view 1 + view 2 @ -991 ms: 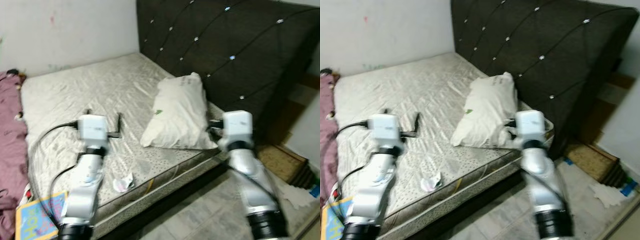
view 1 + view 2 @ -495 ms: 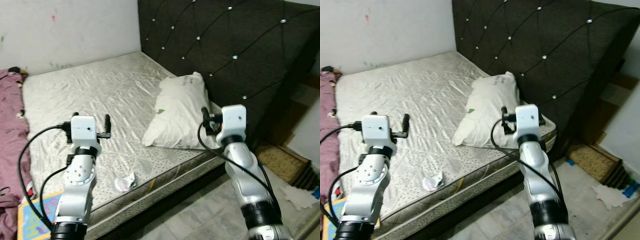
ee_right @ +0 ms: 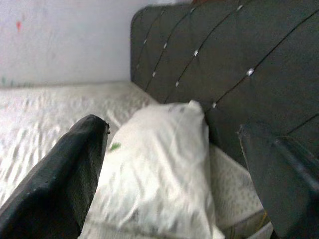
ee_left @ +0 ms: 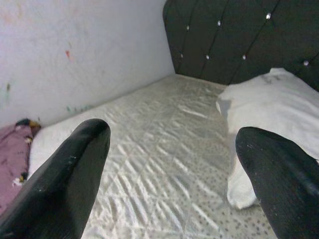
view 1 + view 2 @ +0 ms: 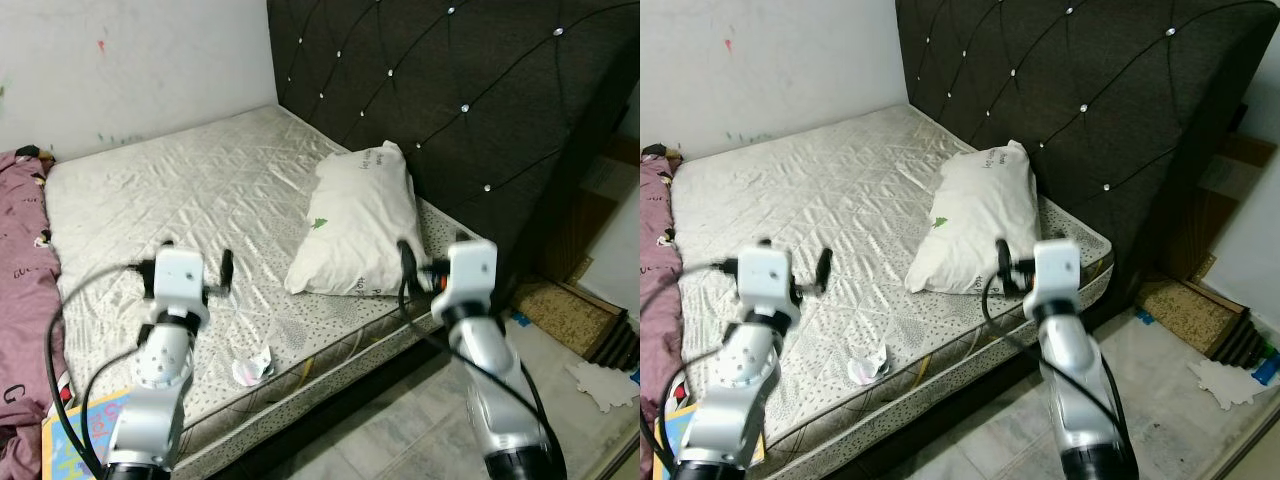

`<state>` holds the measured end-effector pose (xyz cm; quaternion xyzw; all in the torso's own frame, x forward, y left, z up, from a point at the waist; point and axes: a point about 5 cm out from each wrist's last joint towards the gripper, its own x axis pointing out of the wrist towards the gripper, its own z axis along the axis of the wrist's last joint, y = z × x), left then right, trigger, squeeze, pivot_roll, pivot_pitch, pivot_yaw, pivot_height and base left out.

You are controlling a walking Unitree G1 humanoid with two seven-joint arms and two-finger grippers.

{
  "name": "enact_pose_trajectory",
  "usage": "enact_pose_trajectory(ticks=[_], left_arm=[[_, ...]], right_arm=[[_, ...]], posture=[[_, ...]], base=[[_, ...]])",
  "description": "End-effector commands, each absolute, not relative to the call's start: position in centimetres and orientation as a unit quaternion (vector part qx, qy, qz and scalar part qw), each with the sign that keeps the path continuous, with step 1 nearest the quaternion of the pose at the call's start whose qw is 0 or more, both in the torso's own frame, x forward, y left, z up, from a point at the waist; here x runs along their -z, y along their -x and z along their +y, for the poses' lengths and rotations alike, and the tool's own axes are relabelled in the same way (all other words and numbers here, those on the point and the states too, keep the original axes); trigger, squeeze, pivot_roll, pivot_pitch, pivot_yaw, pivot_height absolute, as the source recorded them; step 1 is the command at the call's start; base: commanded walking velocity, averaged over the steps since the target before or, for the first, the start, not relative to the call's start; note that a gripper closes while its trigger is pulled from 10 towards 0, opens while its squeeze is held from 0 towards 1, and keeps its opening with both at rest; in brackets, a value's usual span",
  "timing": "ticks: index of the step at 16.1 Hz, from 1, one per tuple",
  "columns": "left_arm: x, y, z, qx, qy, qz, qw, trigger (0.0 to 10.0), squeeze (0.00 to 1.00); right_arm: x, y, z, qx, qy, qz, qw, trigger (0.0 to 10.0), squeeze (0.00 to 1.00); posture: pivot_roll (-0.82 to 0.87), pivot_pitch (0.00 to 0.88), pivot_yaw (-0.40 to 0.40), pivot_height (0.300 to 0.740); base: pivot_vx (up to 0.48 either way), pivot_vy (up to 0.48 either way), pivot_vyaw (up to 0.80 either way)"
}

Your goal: Clean up the room

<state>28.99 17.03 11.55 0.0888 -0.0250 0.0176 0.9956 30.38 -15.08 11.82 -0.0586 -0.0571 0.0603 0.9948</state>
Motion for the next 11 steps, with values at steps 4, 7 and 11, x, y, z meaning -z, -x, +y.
enact_pose_trajectory(ticks=[4, 7, 11], left_arm=[[-12.8, -29.3, 15.5, -0.011, -0.078, -0.045, 0.996, 10.0, 0.0], [-11.5, -27.8, 17.5, -0.043, -0.077, -0.024, 0.996, 10.0, 0.0], [-11.3, -26.9, 17.7, -0.058, -0.082, -0.03, 0.994, 10.0, 0.0]], right_arm=[[-14.0, -30.9, -15.1, -0.069, 0.058, -0.092, 0.992, 10.0, 0.0], [-12.8, -31.0, -14.0, -0.074, 0.036, -0.068, 0.994, 10.0, 0.0], [-12.8, -30.0, -12.0, -0.138, 0.071, -0.073, 0.985, 10.0, 0.0]], posture=[[-0.02, 0.0, 0.038, 0.74], [0.01, 0.0, 0.009, 0.74], [0.01, 0.0, -0.057, 0.74]], base=[[0.0, 0.0, 0.0], [0.0, 0.0, 0.0], [0.0, 0.0, 0.4]])
